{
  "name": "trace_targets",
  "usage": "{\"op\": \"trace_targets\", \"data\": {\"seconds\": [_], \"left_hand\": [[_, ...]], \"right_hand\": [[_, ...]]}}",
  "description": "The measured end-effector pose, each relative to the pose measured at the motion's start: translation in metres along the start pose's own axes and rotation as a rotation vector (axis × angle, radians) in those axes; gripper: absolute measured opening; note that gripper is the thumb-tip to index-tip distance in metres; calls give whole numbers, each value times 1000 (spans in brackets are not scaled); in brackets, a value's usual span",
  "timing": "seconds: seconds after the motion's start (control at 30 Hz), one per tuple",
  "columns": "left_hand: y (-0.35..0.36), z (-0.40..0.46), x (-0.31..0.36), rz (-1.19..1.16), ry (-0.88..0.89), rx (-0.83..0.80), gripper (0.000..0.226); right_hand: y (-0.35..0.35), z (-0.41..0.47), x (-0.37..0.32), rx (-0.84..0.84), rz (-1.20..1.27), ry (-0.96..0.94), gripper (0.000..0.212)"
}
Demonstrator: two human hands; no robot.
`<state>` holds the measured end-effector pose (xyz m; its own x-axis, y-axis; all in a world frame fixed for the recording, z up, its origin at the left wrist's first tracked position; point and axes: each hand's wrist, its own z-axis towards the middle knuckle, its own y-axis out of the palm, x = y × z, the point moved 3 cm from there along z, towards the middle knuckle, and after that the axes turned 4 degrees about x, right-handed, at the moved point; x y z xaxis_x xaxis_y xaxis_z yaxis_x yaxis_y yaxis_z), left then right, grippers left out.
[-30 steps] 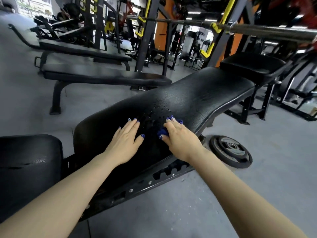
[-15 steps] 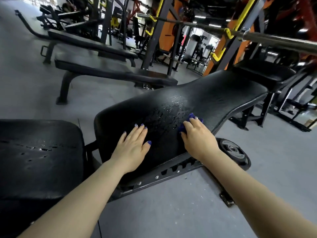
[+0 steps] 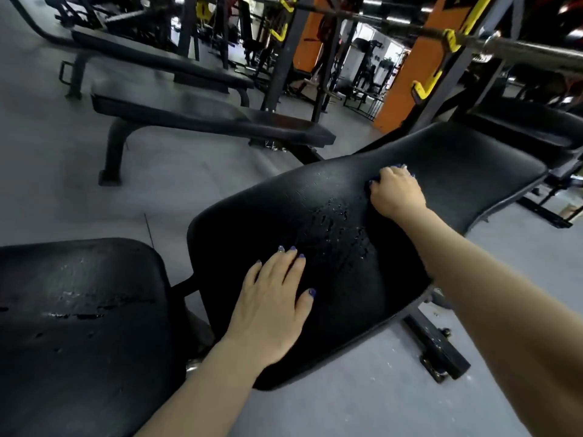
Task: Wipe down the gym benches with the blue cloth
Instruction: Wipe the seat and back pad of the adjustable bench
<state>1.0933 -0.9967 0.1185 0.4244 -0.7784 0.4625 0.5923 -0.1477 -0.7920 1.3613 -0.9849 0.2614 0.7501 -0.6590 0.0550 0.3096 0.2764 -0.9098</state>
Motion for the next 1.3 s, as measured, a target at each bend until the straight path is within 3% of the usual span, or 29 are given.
{"op": "trace_targets", "data": {"seconds": [0.13, 0.3, 0.47, 0.6, 0.73, 1.03, 1.13, 1.3], "left_hand": [[5, -3, -3, -3, 10, 33, 64], [9, 0, -10, 9, 15, 41, 57], [8, -1, -11, -3, 25, 46, 58], [7, -1, -10, -10, 31, 51, 58], [8, -3, -11, -3, 36, 63, 60], [8, -2, -8, -11, 29, 107, 59], [8, -2, -9, -4, 41, 99, 59], [10, -4, -9, 10, 45, 102, 60]], "right_hand": [[17, 25, -67, -2, -131, 46, 44], [62, 11, -165, -128, 32, -313, 42], [47, 3, -131, -255, 160, -610, 40], [34, 37, -72, -168, 140, -477, 32], [32, 21, -68, -124, 144, -438, 31], [-20, -157, 8, -82, 213, -527, 49], [-14, -127, 8, -89, 202, -503, 47], [7, -23, 2, -35, 114, -216, 37]]}}
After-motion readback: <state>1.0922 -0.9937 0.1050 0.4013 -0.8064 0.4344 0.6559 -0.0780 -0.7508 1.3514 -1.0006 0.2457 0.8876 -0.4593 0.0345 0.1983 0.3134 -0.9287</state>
